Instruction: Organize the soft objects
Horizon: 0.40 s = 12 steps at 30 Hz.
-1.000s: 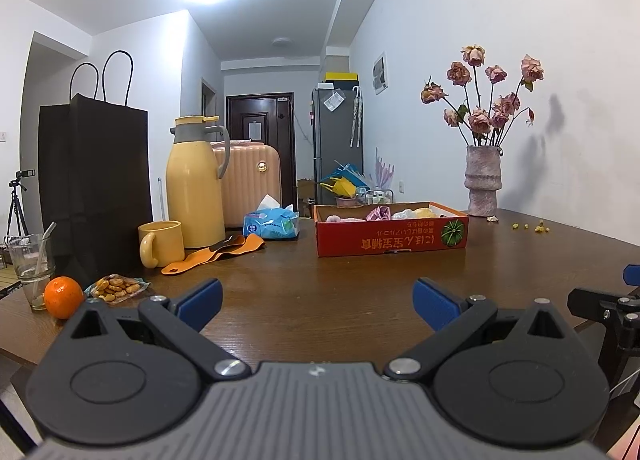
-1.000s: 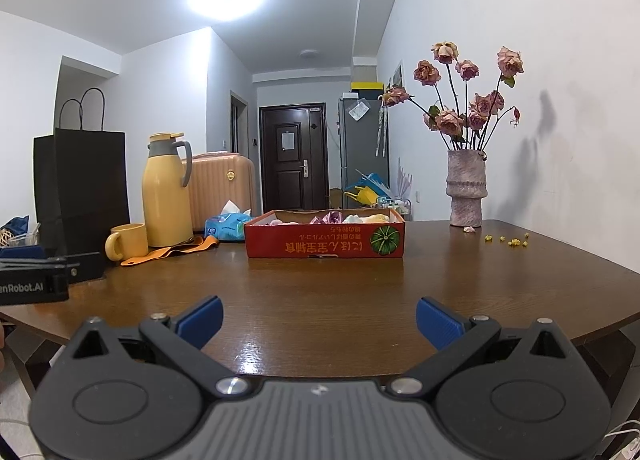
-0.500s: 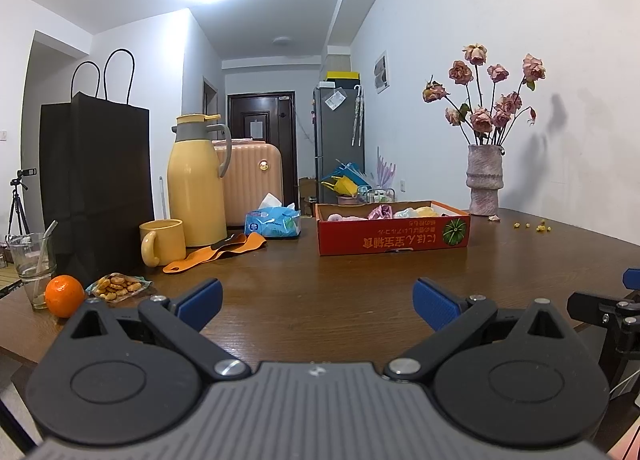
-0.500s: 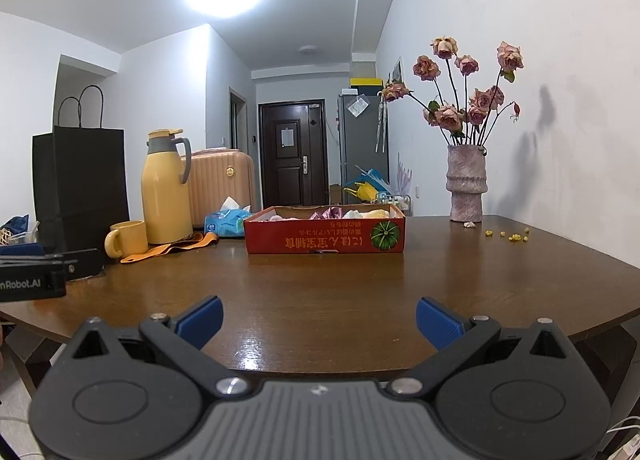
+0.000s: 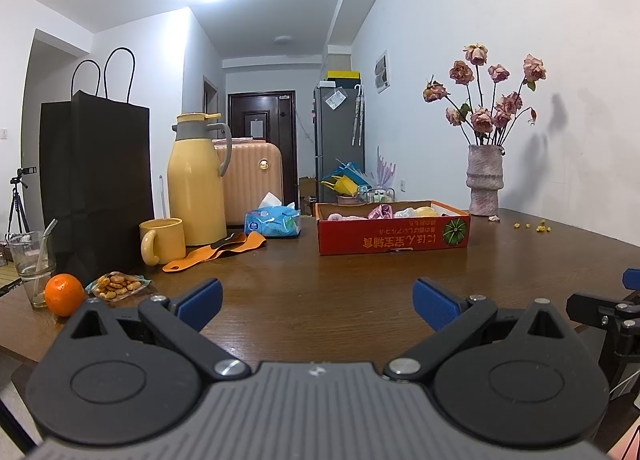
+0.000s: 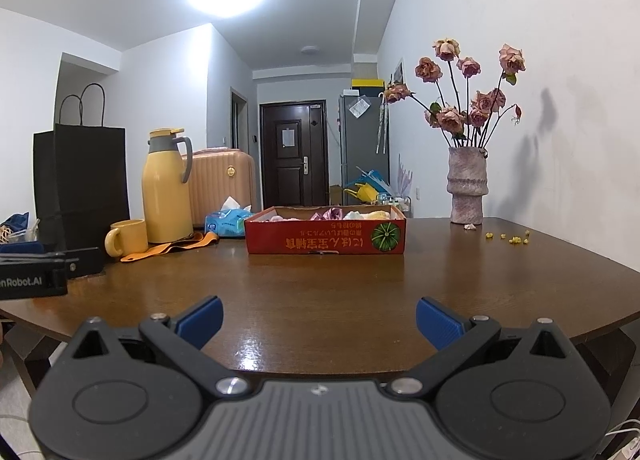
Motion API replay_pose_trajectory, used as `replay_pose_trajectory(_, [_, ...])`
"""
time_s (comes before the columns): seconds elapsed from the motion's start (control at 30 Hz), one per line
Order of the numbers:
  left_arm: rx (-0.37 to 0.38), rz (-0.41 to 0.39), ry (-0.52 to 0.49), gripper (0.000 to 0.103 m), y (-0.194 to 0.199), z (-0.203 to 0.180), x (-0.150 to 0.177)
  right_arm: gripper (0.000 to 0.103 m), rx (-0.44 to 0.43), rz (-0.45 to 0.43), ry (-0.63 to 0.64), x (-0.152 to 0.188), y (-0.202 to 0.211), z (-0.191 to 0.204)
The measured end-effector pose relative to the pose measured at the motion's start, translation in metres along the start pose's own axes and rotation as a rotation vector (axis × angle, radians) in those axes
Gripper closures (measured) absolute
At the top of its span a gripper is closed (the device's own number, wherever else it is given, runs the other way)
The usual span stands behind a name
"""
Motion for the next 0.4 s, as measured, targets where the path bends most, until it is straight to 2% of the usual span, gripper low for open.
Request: replay_pose_trajectory(0.4, [0.004, 0.010, 0.028, 0.000, -0.0009, 0.0038, 0.0016, 0.000, 0.002, 0.001, 0.004, -0.0011, 0.0004, -0.0016])
Point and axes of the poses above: each gripper's, at about its wrist camera, not at the fingertips, and y roughly against the way its jaws point, z to its left, x to its underside, the point moved 8 cm from there along -y, roughly the way its jaws point
